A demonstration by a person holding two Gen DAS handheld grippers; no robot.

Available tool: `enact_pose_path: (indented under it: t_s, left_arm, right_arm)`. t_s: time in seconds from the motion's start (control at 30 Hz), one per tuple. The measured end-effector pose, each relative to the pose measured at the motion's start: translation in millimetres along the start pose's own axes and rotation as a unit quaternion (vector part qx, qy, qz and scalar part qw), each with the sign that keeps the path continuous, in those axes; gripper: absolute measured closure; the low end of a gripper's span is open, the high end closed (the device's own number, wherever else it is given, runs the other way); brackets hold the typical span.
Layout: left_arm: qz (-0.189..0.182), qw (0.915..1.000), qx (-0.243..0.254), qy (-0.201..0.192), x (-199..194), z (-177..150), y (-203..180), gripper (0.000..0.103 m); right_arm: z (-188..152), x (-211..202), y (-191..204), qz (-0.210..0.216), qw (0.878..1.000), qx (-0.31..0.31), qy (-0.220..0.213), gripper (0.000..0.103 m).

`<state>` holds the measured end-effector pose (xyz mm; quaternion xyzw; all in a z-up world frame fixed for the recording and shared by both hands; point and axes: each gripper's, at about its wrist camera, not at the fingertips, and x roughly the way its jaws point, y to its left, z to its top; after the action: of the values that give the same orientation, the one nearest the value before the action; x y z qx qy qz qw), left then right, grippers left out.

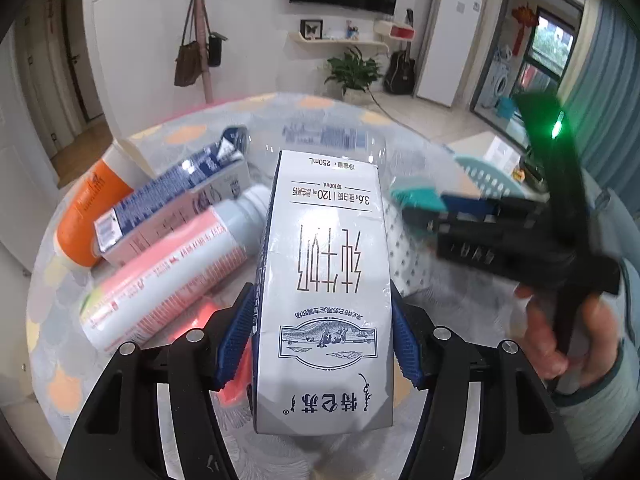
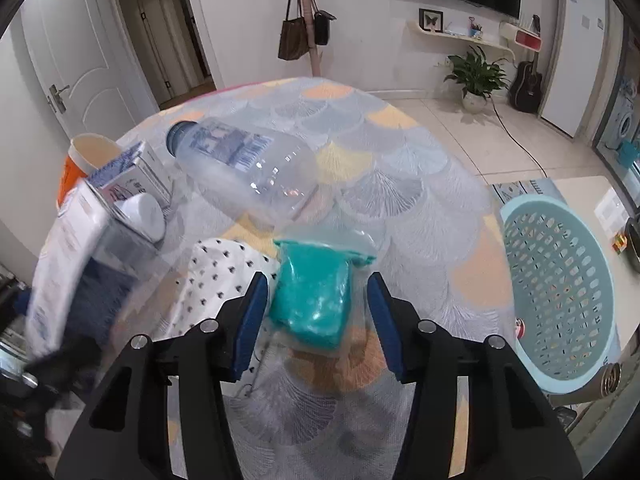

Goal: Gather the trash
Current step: 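Grasp the white milk carton with the left tool while the right tool grasps the teal packet, then carry the carton and teal packet over the basket and release both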

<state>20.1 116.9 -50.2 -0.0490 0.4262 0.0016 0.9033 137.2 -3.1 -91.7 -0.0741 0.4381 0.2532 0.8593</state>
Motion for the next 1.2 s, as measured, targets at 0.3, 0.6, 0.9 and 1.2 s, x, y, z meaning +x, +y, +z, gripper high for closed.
enact_pose_path:
  t_s: [0.3, 0.6, 0.9, 1.2]
  left_arm:
    - [-0.027, 0.999, -0.009, -0.034, -16, 16, -13, 0.043]
    - [-0.07, 0.9953, 0.012, -0.066, -8, 60, -58, 0.043]
    - [-0.117, 0.9901, 0.043, -0.063, 38, 103, -132, 0.043]
    - [-0.158, 0.9848, 0.065, -0.032, 100, 124, -197, 0.043]
  right_arm:
    - [-8, -11, -11, -0.005, 1.0, 0.001, -0.018, 0.068]
    - [-1, -58, -63, -0.027, 0.995, 0.051, -0.076, 0.068]
    - [-8, -92, -151, -0.09, 0.981, 0.131, -0.115, 0.068]
    - [-29, -82, -230, -0.138, 0.966, 0.201, -0.091, 0.068]
